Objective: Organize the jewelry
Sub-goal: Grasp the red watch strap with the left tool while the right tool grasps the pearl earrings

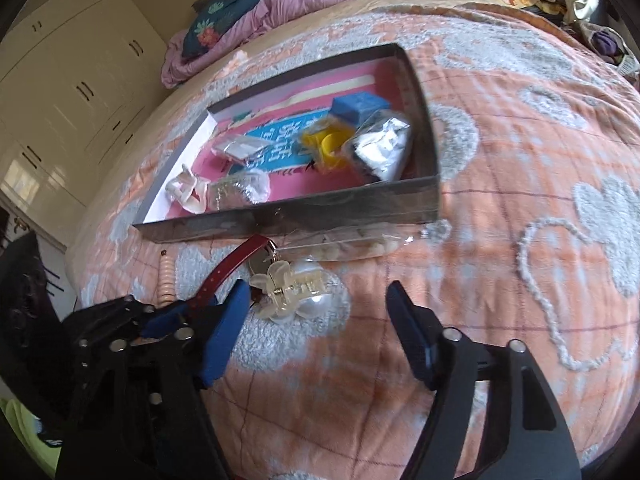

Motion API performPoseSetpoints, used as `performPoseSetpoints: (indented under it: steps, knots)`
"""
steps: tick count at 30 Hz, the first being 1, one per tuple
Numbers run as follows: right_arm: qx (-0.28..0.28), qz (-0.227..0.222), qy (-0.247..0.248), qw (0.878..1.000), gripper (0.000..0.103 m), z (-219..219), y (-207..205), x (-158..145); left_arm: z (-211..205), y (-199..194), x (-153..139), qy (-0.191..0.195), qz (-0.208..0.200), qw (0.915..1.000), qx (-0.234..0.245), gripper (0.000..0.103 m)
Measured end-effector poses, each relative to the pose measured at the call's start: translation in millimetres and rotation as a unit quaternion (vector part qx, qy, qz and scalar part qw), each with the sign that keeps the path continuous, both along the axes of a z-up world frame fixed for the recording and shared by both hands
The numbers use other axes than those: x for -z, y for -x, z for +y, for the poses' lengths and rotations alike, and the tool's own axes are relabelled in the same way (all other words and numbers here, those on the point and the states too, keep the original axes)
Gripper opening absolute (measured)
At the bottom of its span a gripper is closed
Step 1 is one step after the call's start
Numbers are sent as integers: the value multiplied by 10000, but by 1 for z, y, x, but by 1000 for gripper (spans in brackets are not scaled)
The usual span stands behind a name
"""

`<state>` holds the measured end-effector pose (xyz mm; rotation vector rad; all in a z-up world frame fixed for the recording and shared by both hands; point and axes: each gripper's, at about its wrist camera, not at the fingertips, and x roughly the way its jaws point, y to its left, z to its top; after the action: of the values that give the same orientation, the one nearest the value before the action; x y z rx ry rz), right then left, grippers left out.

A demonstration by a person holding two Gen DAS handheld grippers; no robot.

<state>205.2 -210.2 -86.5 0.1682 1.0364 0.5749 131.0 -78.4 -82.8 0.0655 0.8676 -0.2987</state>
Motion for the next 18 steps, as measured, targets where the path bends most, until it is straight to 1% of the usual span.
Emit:
performPoseSetpoints:
  steps: [2,5,10,15,16,18]
  knots:
    - [-85,59,27,9999,64,4,-1,4,4,1,-4,26,-37,10000,-48,10]
    - [-185,38,99,9998,64,9,1,7,15,3,-9,114,-86,9998,-168,10]
    - [-354,-123,349,9987,64,20,2,10,29,6,-23,236,-227,9991,-285,10]
    - [-548,-395,702,9952,64,36,2,13,38,7,-37,338,-417,9978,-378,10]
    - [-579,-435,727,9947,63,38,2,14,41,8,-40,365,-455,9975,-400,10]
    - [-686,-518,805,9930,54,44,3,15,44,7,-44,385,-502,9970,-444,10]
